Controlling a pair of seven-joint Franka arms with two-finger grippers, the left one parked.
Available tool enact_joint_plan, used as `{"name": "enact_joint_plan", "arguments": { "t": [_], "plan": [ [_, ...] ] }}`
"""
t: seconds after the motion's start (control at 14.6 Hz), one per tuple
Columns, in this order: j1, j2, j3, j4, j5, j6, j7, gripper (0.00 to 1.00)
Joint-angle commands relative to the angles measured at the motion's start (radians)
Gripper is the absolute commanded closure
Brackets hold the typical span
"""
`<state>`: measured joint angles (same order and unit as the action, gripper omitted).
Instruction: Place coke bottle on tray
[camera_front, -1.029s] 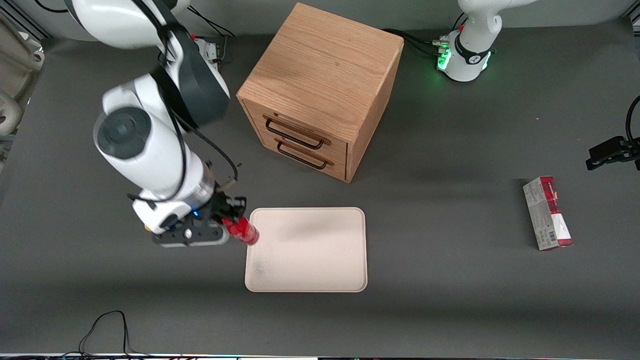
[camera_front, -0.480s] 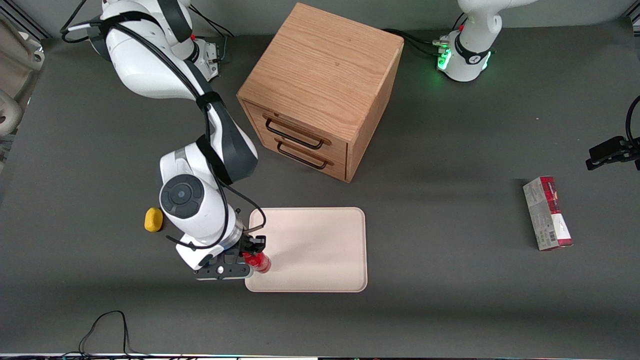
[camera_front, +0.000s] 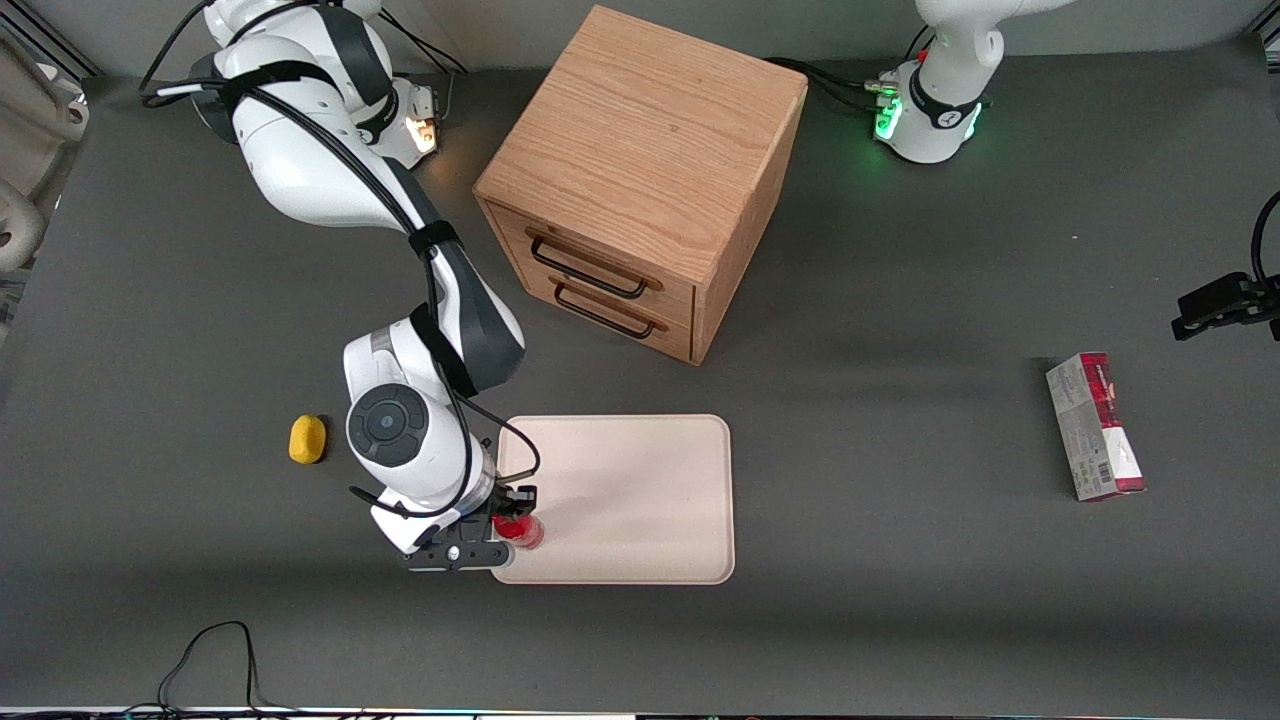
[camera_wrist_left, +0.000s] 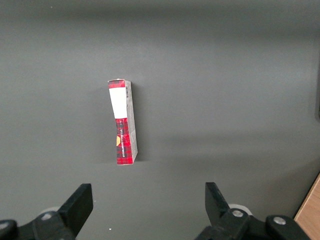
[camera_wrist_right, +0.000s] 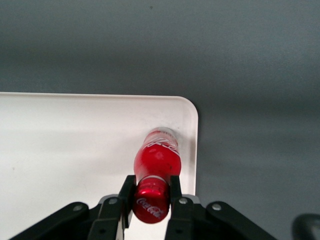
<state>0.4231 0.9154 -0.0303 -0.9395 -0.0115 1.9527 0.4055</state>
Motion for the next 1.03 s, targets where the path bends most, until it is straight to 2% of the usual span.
{"name": "enact_joint_plan", "arguments": {
  "t": [0.0,0.14,0.69,0.96],
  "plan": [
    [-0.001,-0.016,0.006,0.010,-0.004,-0.009,0.019,0.00],
    [-0.003,-0.056,0.004,0.008,-0.002,-0.050,0.018,0.00],
    [-0.020,-0.334,-0.006,-0.030,-0.010,-0.536,0.004,0.00],
    [-0.046,-0.513,-0.078,-0.184,-0.002,-0.586,-0.095,0.00]
  ]
}}
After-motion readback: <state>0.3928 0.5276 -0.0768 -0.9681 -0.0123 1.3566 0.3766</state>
